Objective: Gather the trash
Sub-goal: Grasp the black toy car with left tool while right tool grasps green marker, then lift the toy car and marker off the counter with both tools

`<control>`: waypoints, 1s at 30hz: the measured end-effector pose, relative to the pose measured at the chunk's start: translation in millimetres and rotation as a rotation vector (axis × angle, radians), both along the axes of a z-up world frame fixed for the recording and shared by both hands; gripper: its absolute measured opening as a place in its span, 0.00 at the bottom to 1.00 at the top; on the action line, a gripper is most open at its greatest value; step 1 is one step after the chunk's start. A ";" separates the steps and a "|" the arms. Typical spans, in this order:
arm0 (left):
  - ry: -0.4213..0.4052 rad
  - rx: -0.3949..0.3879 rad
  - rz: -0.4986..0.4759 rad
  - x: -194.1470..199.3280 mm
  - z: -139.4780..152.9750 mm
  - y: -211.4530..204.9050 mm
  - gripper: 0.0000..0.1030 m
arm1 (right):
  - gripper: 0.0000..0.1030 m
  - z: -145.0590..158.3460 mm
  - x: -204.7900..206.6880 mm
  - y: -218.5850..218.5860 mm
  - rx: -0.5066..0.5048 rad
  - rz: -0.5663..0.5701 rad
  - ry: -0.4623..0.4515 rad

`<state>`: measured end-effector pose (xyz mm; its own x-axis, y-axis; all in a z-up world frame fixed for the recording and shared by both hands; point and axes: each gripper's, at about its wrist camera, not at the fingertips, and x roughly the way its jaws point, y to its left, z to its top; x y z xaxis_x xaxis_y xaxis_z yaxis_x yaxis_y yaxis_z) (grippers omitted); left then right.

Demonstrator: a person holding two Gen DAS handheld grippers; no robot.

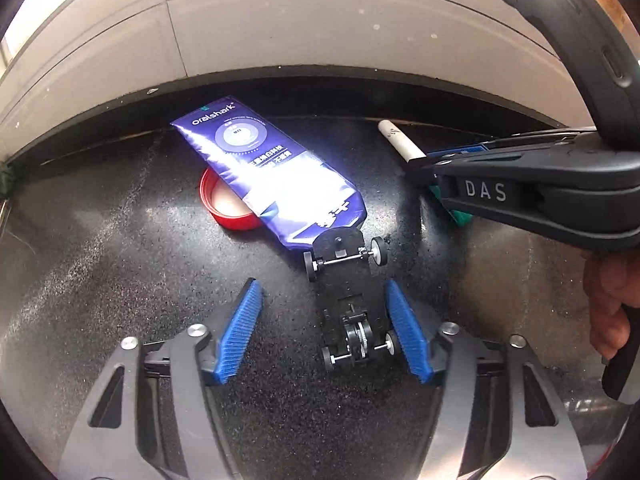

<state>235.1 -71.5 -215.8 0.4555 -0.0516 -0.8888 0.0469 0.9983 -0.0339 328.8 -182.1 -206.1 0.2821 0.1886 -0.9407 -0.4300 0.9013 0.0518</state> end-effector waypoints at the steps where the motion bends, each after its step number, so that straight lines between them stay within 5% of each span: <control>1: -0.005 0.003 -0.007 2.1 0.0 -1.1 0.36 | 0.14 0.0 -2.3 -2.2 0.000 0.001 -0.004; 8: 0.019 -0.041 0.019 6.9 4.7 8.9 0.29 | 0.14 6.7 -8.8 -13.0 -0.001 -0.017 -0.016; 15: -0.048 -0.036 0.013 -16.9 43.6 13.4 0.28 | 0.14 47.8 -40.5 -15.7 0.017 -0.029 -0.089; 22: -0.070 -0.040 -0.025 -62.4 74.4 23.9 0.29 | 0.14 96.2 -114.8 -22.5 0.043 -0.043 -0.160; 30: -0.070 -0.045 -0.037 -140.0 90.1 25.5 0.29 | 0.14 107.9 -214.7 -25.5 0.048 -0.048 -0.154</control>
